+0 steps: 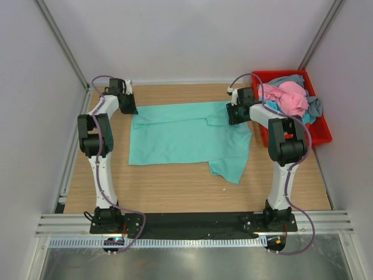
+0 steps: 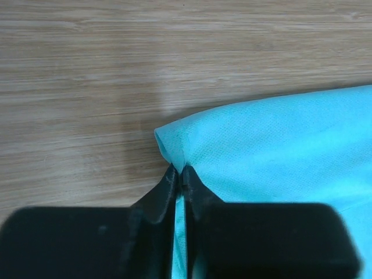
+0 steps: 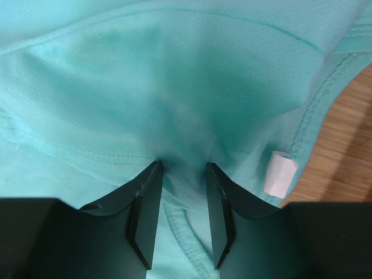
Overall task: Fold and stack the t-shirts
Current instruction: Fold the tshirt
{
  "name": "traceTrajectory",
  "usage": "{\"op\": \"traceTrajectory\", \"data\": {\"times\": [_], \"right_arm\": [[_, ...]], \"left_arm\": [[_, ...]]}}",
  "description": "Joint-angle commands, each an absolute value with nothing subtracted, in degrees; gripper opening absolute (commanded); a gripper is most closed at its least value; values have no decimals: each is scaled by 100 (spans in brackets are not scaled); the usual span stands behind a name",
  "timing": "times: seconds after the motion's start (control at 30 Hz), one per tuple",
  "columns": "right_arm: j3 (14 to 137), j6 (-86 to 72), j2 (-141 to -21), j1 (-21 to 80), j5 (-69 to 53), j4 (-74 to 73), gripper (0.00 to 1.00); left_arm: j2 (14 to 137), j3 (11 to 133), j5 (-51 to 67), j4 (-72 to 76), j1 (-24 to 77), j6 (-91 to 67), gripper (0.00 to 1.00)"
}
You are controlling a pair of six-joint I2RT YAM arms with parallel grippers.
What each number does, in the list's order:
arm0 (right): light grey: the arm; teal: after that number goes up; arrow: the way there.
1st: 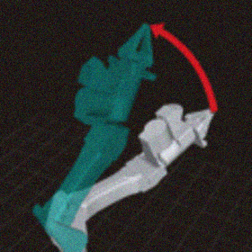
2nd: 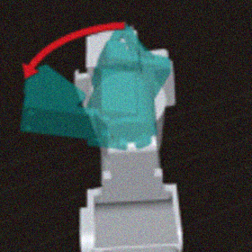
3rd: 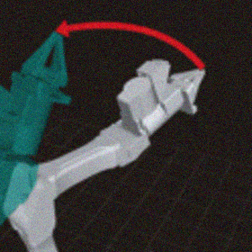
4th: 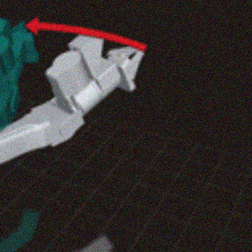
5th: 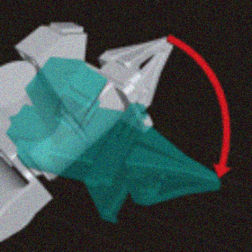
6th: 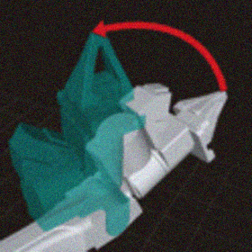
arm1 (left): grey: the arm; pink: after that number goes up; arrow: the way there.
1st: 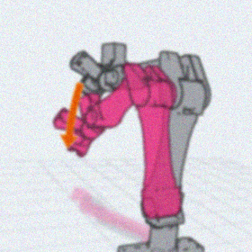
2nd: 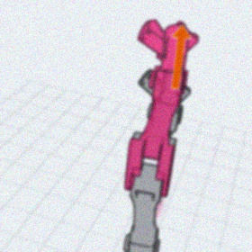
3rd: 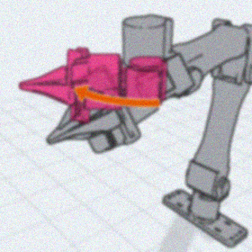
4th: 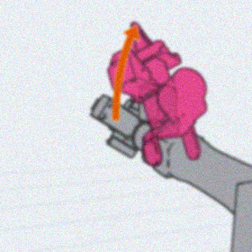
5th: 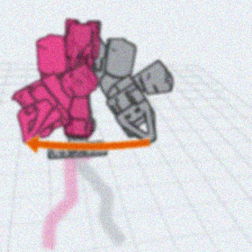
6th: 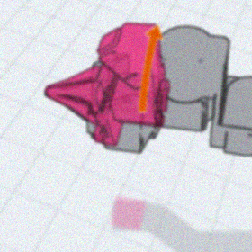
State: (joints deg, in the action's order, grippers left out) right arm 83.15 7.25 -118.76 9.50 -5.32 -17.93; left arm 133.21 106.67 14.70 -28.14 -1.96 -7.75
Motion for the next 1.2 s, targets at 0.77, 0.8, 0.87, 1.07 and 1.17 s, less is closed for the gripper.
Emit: {"op": "traceTrajectory", "data": {"times": [0.77, 0.8, 0.87, 1.07, 1.17], "right_arm": [[4116, 4305, -5864, 1125, -1370, -2926, 43], [4035, 4568, -5836, 1125, -1467, -3144, 43], [3728, 4771, -5670, 1134, -1721, -3278, 43], [3463, 4588, -5353, 1160, -2522, -3516, 43], [3287, 4518, -5229, 1169, -2584, -3393, 43]], "left_arm": [[8386, 6384, 1942, -3103, 333, 1202, 71], [8298, 6250, 1925, -3059, 351, 1361, 72], [8086, 5934, 1890, -2927, 360, 1459, 72], [8059, 5783, 1767, -2900, 360, 1240, 72], [8121, 5801, 1819, -2900, 360, 1125, 72]]}}
